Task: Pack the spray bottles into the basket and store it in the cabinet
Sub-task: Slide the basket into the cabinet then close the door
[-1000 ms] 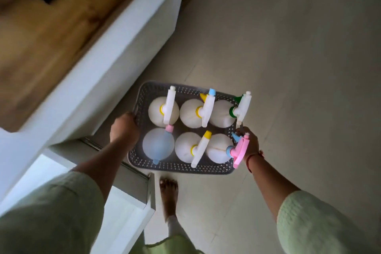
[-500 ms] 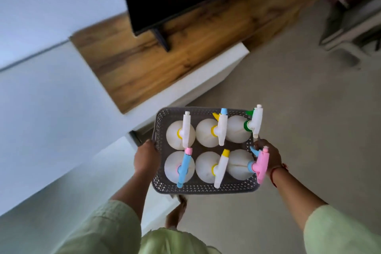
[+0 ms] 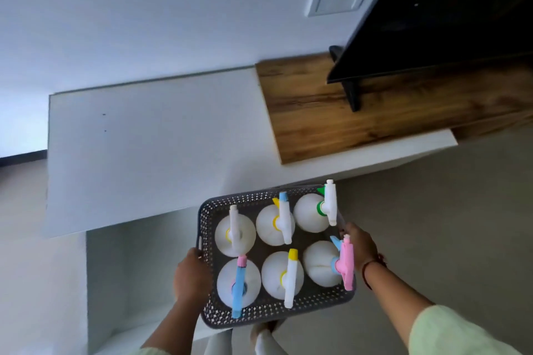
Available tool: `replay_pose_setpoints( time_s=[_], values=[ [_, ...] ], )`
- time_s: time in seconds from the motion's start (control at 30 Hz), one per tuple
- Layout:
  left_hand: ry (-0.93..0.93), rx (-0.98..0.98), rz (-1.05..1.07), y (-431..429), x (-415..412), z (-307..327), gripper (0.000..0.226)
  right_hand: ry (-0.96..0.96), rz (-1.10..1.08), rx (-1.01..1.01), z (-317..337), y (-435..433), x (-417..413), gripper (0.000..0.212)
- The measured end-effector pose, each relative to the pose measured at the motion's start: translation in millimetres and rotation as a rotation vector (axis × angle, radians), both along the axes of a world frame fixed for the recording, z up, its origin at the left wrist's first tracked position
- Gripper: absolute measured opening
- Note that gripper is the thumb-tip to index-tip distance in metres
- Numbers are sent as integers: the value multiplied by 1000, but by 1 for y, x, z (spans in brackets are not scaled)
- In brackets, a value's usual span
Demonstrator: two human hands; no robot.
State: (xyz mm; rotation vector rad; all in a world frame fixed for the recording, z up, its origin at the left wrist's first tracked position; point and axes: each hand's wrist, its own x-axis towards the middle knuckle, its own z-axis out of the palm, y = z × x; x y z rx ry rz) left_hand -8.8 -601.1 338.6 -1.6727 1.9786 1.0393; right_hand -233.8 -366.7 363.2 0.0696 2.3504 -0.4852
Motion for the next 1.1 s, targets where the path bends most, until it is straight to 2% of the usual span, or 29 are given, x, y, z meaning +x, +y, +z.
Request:
replay_pose_setpoints(
  time_s=[0.1,0.2,0.33,0.43,0.63,0.83,1.0,1.1],
  values=[
    [-25,-7,30,-32,34,0,23,-51,-82,-52,-6,-42,26,29],
    [-51,-14,53,-60,65,-3,23,-89,-120,-64,-13,-79,53,18],
    [-72,-2,83,-86,102,-9,24,-70,52,47,-24,-110,82,13],
    [-88,-2,93,-102,123,-18,25,-104,79,54,-36,-129,101,17],
    [-93,-19,131,-112,144,-41,25,-142,-97,-13,-63,-147,122,25],
    [-116,-11,122,-112,156,-72,25,-154,27,53,-100,-145,129,25],
    [-141,10,109,-112,162,-115,28,-163,22,54,-135,-142,132,28],
    [-135,8,122,-114,165,-149,29,-188,-6,42,-163,-146,135,23]
  ],
)
